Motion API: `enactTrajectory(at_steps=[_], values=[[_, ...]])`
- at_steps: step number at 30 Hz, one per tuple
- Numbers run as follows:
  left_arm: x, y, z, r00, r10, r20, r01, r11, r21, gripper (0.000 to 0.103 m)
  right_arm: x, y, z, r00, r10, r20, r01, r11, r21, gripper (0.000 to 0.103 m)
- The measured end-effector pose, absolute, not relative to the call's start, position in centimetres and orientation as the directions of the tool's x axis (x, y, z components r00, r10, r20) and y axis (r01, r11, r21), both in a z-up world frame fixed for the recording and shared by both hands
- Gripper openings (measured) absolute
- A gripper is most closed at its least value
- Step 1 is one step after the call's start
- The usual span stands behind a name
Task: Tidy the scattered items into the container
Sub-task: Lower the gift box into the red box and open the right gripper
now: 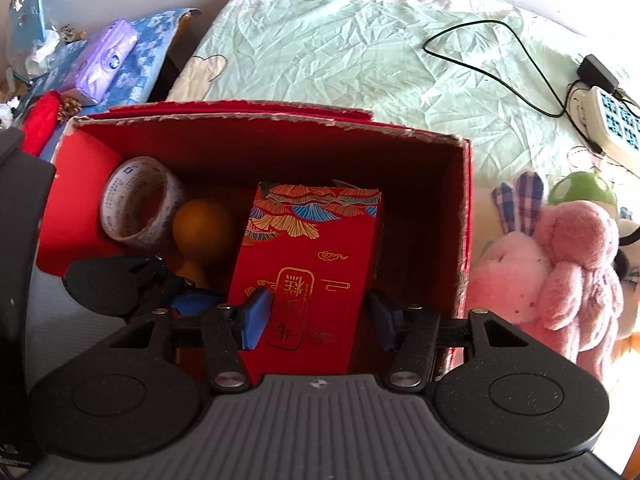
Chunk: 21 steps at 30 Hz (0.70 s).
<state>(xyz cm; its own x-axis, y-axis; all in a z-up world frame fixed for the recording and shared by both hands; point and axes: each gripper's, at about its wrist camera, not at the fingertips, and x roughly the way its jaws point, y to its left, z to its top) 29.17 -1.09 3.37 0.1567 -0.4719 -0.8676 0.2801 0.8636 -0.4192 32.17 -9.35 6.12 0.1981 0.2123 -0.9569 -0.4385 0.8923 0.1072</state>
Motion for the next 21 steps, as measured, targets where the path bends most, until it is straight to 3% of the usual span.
enactTrajectory(at_steps=[10,16,21], values=[[29.1,-1.0,3.2,0.159,-0.482,-0.862,0.285,0.858,-0.427,0.098,32.4,-9.6,6.6,0.237,0.21,-0.949,-0.426,0.9,0.093,0.058],[27.7,0.8,3.7,0.18,-0.478,-0.86,0.292,0.861,-0.417,0.098,32.9,-10.2,6.0,0.126,0.383,-0.915,-0.352,0.88,0.319,0.051],[26.5,2.1,3.7,0.171,-0.446,-0.879,0.302,0.873,-0.384,0.098,32.7,-8.5,3.7,0.04,0.431,-0.901,-0.325,0.859,0.397,0.05]])
